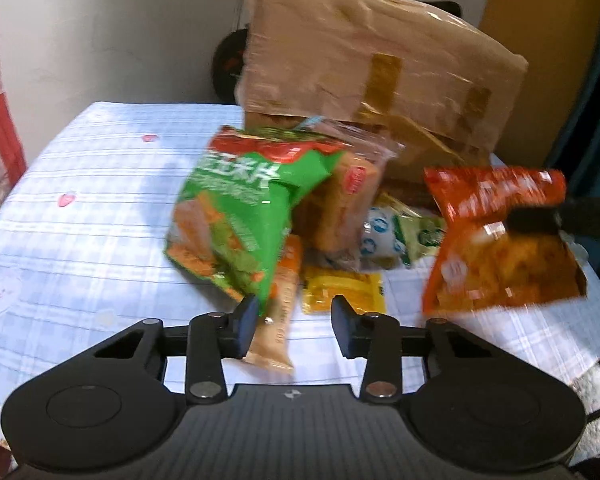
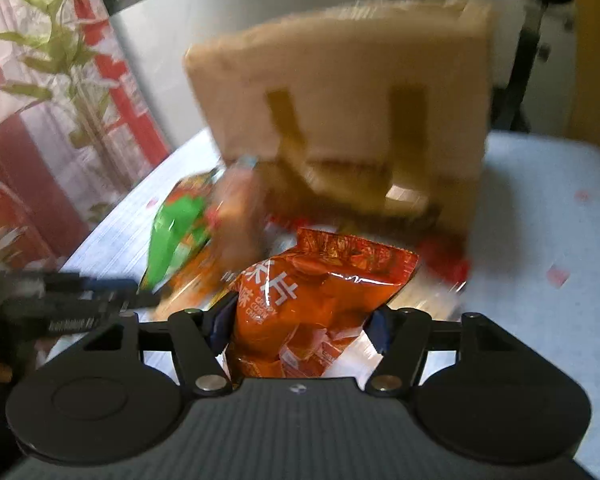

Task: Organize snacks
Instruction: 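Grasp the orange-white stick pack with left tool while right tool grasps the orange chip bag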

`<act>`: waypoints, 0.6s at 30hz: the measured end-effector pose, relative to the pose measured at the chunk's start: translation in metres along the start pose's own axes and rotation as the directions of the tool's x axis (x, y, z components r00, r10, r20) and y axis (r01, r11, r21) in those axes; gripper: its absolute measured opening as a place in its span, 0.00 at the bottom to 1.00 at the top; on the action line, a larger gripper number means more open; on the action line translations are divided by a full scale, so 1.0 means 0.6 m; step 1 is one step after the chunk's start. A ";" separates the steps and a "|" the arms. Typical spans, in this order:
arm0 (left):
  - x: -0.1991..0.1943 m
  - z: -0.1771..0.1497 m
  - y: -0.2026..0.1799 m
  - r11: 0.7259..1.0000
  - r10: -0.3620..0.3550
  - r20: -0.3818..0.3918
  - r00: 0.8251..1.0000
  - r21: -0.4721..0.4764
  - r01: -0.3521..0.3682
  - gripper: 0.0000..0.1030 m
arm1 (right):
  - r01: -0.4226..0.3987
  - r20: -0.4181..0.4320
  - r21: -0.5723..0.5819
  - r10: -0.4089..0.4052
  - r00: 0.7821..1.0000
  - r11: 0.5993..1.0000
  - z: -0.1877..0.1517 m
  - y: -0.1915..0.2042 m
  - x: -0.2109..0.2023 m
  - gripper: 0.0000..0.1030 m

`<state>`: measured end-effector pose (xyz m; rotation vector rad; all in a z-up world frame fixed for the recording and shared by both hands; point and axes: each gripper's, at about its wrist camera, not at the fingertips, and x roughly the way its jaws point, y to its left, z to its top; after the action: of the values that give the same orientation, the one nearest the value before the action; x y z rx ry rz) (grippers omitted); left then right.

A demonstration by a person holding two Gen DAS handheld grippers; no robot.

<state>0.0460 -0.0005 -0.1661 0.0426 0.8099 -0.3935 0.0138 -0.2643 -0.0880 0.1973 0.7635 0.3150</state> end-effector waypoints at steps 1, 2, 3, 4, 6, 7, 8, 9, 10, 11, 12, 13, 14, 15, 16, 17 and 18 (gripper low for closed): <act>0.002 0.000 -0.004 1.000 -0.009 -0.002 1.000 0.011 0.009 0.40 | 0.005 0.007 0.005 -0.005 1.000 1.000 0.003 -0.003 0.001 0.64; 0.003 0.001 -0.008 1.000 -0.018 -0.002 1.000 0.019 0.018 0.40 | 0.009 0.012 0.011 -0.009 1.000 1.000 0.006 -0.006 0.003 0.64; 0.005 0.001 -0.011 0.999 -0.026 -0.004 1.000 0.026 0.026 0.40 | 0.012 0.015 0.013 -0.012 1.000 1.000 0.009 -0.008 0.005 0.64; 0.007 0.001 -0.013 0.999 -0.031 -0.006 0.999 0.030 0.032 0.40 | 0.014 0.017 0.015 -0.014 1.000 1.000 0.010 -0.010 0.008 0.64; 0.016 0.004 -0.016 0.999 -0.026 -0.010 1.000 0.041 0.026 0.40 | 0.011 0.020 0.018 -0.012 1.000 1.000 0.012 -0.010 0.013 0.64; 0.019 0.005 -0.014 0.999 -0.011 -0.009 1.000 0.049 0.011 0.40 | 0.006 0.020 0.019 -0.007 1.000 1.000 0.012 -0.011 0.015 0.64; 0.026 0.008 -0.012 0.998 0.015 -0.005 1.000 0.056 -0.015 0.40 | 0.003 0.020 0.018 -0.003 1.000 1.000 0.012 -0.011 0.017 0.64; 0.031 0.012 -0.009 0.998 0.038 -0.001 0.999 0.060 -0.038 0.40 | 0.002 0.018 0.015 -0.002 1.000 1.000 0.013 -0.011 0.020 0.64; 0.037 0.015 -0.004 0.996 0.061 0.005 0.998 0.059 -0.061 0.41 | 0.001 0.018 0.013 -0.001 1.000 1.000 0.012 -0.012 0.021 0.64; 0.043 0.019 0.001 0.995 0.079 0.010 0.997 0.058 -0.080 0.41 | 0.000 0.018 0.012 0.000 1.000 1.000 0.013 -0.013 0.023 0.64; 0.051 0.023 0.008 0.994 0.095 0.010 0.995 0.053 -0.096 0.41 | -0.002 0.019 0.011 0.002 1.000 1.000 0.012 -0.015 0.023 0.64; 0.059 0.025 0.013 0.993 0.106 0.005 0.994 0.052 -0.106 0.41 | -0.003 0.020 0.012 0.003 1.000 1.000 0.012 -0.015 0.024 0.64; 0.067 0.028 0.019 0.992 0.116 -0.003 0.993 0.055 -0.115 0.41 | -0.004 0.020 0.011 0.004 1.000 1.000 0.013 -0.016 0.024 0.64; 0.074 0.029 0.022 0.991 0.123 -0.009 0.992 0.061 -0.123 0.41 | -0.005 0.019 0.011 0.005 1.000 1.000 0.011 -0.017 0.024 0.64; 0.082 0.031 0.025 0.991 0.121 -0.017 0.993 0.065 -0.119 0.41 | -0.005 0.019 0.011 0.005 1.000 1.000 0.011 -0.018 0.025 0.64; 0.085 0.033 0.026 0.992 0.107 -0.014 0.994 0.063 -0.106 0.41 | -0.006 0.020 0.012 0.005 1.000 1.000 0.010 -0.020 0.024 0.64; 0.089 0.035 0.027 0.995 0.087 -0.017 0.996 0.061 -0.085 0.41 | -0.006 0.021 0.015 0.005 1.000 1.000 0.009 -0.021 0.024 0.64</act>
<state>0.0998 -0.0071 -0.1912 0.1369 0.8130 -0.3361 0.0300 -0.2715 -0.0968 0.2165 0.7450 0.3120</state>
